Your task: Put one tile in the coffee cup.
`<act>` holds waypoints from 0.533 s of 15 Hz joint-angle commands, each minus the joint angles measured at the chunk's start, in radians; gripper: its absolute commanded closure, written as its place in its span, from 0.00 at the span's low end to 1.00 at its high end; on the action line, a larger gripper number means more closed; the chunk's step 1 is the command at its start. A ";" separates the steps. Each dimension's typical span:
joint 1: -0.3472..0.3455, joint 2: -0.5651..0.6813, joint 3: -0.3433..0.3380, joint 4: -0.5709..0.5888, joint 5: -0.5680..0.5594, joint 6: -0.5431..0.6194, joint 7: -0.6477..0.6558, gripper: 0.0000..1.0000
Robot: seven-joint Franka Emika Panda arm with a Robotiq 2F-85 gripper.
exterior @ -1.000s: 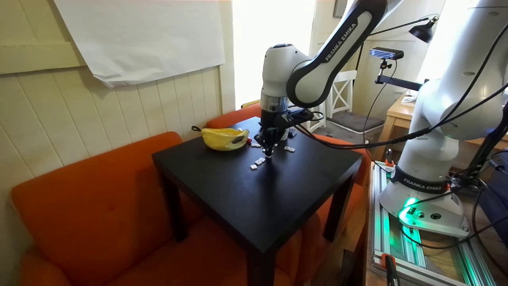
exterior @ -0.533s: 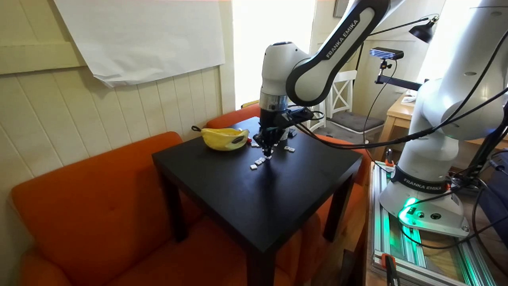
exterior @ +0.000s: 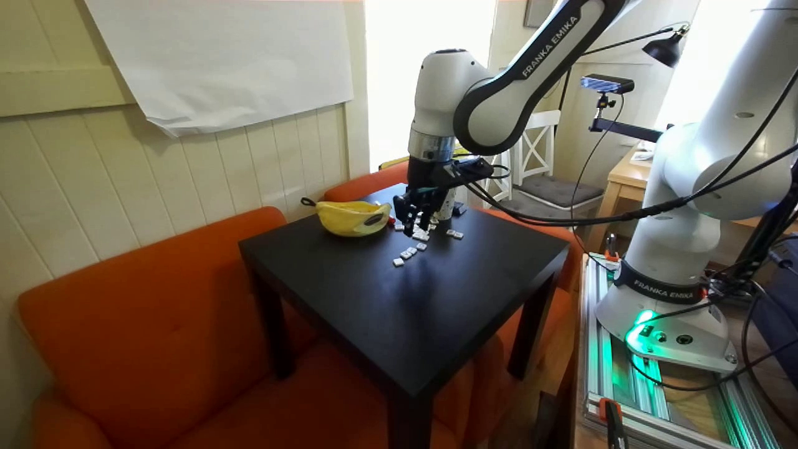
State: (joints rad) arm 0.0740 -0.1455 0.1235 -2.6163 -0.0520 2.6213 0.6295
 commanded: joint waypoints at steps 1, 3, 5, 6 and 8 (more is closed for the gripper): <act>-0.010 -0.077 0.011 -0.025 0.012 -0.049 0.001 0.20; -0.014 -0.131 0.014 -0.032 0.018 -0.097 0.014 0.05; -0.021 -0.189 0.020 -0.035 0.013 -0.162 0.028 0.00; -0.025 -0.220 0.024 -0.036 0.007 -0.199 0.034 0.00; -0.026 -0.276 0.027 -0.038 0.019 -0.260 0.032 0.00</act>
State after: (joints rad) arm 0.0645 -0.3035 0.1279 -2.6182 -0.0520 2.4448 0.6446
